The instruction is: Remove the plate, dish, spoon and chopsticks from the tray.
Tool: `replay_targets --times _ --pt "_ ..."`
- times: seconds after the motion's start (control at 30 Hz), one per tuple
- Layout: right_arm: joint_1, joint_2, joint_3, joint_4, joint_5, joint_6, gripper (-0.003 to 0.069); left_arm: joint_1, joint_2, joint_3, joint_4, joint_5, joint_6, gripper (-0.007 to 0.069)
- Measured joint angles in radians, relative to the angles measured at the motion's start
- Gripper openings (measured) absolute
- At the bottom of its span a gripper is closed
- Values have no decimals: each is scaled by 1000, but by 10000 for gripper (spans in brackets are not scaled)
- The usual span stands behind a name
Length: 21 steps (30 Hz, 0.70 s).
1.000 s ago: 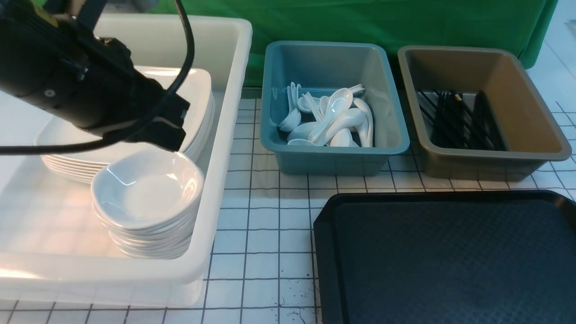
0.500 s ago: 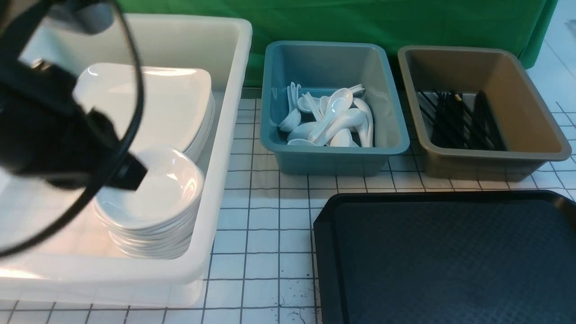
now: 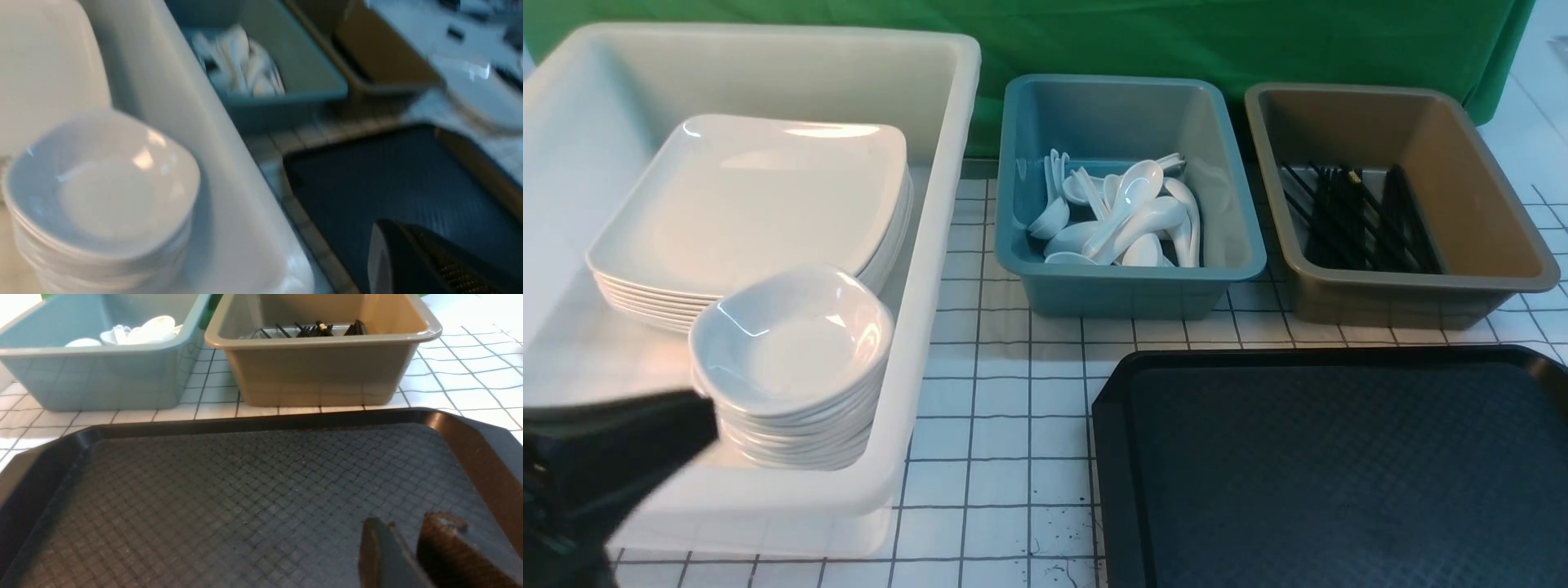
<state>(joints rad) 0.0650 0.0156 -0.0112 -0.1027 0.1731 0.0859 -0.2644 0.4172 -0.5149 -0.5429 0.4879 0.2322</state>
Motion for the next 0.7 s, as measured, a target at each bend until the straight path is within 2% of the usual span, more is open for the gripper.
replay_targets --times 0.1,0.2,0.7 --pt "0 0 0 0 0 0 204 0 -50 30 -7 -99 0 4" --pt "0 0 0 0 0 0 206 0 -61 33 6 -119 -1 4" --pt "-1 0 0 0 0 0 209 0 -62 36 303 -128 25 4"
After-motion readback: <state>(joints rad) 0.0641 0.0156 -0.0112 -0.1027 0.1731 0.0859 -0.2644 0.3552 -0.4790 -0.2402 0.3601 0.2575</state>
